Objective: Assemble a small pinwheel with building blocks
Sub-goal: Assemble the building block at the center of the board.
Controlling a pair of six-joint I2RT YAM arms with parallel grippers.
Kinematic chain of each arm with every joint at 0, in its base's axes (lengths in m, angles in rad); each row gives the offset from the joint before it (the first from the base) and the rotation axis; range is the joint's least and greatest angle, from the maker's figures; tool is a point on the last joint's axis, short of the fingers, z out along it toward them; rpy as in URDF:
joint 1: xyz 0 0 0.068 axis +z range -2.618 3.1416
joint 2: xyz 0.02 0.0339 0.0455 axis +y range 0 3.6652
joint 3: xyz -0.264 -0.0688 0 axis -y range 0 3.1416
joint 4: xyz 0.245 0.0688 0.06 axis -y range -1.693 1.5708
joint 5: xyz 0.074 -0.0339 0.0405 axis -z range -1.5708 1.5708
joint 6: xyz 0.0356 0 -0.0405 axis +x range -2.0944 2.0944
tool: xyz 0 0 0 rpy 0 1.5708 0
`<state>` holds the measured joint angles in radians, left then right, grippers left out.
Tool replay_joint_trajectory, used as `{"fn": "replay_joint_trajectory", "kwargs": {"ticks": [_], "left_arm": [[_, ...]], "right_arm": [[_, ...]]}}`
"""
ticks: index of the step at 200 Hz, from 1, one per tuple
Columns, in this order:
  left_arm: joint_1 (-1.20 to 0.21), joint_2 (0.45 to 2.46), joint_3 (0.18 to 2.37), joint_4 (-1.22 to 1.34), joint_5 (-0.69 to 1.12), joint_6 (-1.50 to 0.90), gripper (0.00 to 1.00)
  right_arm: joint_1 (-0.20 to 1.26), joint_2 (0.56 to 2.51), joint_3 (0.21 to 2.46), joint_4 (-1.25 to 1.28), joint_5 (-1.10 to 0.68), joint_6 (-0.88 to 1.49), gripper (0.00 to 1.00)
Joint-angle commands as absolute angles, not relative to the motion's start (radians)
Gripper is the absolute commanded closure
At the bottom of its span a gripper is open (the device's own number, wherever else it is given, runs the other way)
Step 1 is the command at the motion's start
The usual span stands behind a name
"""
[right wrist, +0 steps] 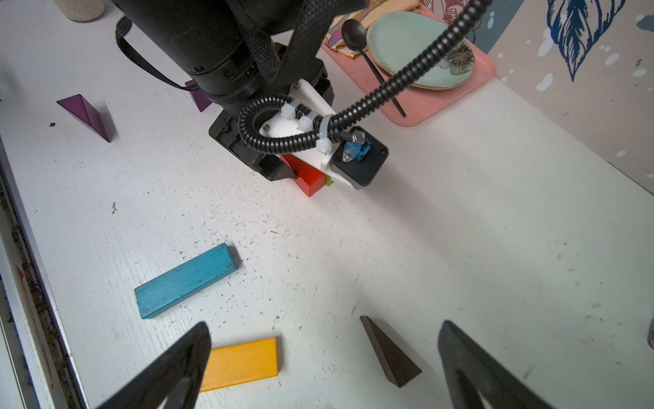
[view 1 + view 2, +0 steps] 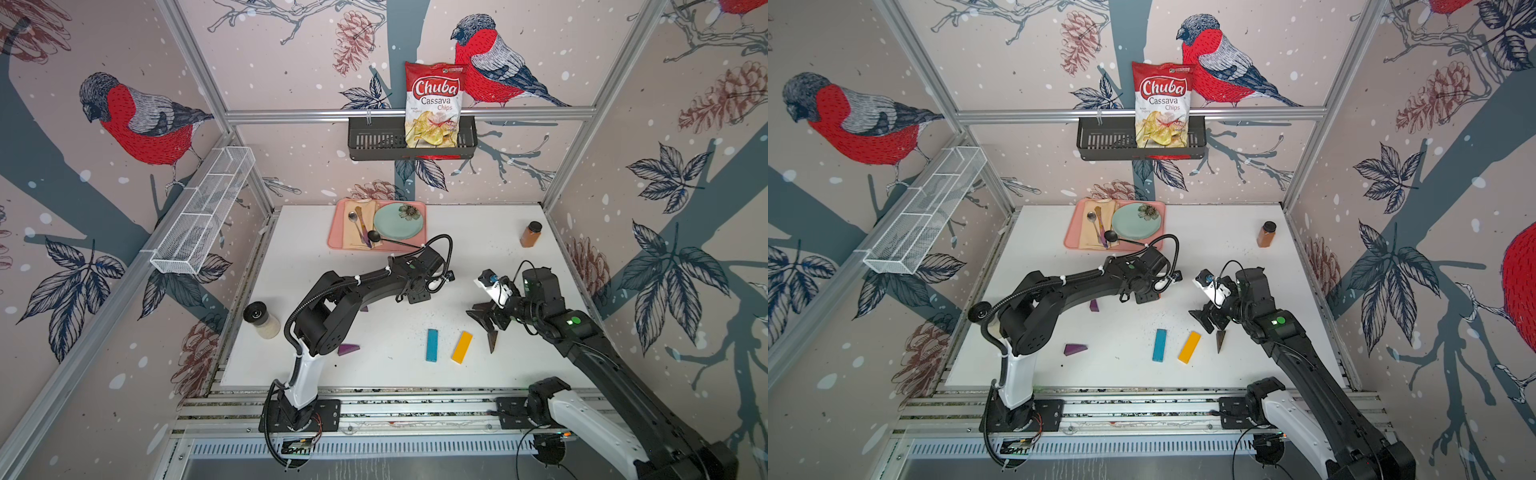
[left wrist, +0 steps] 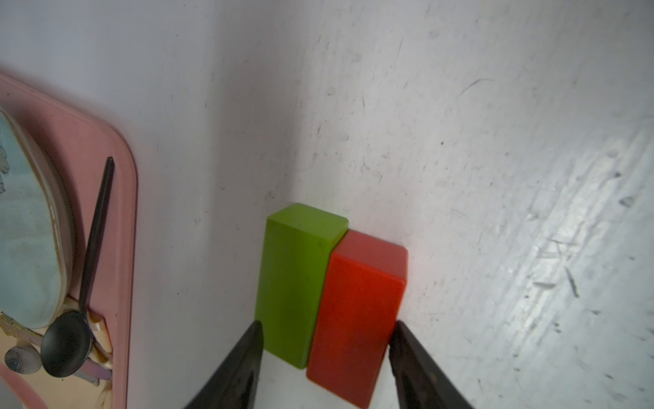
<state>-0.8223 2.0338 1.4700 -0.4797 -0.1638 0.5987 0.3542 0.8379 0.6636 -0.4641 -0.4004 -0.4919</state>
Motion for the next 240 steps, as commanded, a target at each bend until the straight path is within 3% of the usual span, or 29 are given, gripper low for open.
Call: {"fn": "replay_joint_trajectory", "kwargs": {"ticks": [1,42,74,116,142,240], "left_arm": [[-0.823,2.028,1.48,-0.472,-0.143,0.582,0.43],[-0.816,1.924,1.404,-0.465,-0.08,0.504,0.42],[-0.767,1.821,1.336,-0.413,-0.051,0.287,0.44],[-0.718,1.962,1.475,-0.644,-0.135,-0.052,0.53],[-0.708,1.935,1.43,-0.596,-0.087,-0.16,0.54],[-0.697,1.964,1.371,-0.603,-0.003,-0.315,0.53]], "right_arm": [[0.353,0.843,0.673,-0.454,-0.419,-0.495,0.01],[0.353,0.847,0.669,-0.442,-0.419,-0.488,0.01],[0.35,0.856,0.652,-0.409,-0.421,-0.467,0.01],[0.35,0.949,0.686,-0.371,-0.41,-0.428,0.0],[0.353,0.992,0.711,-0.358,-0.41,-0.425,0.01],[0.351,0.974,0.692,-0.342,-0.408,-0.422,0.0]]}}
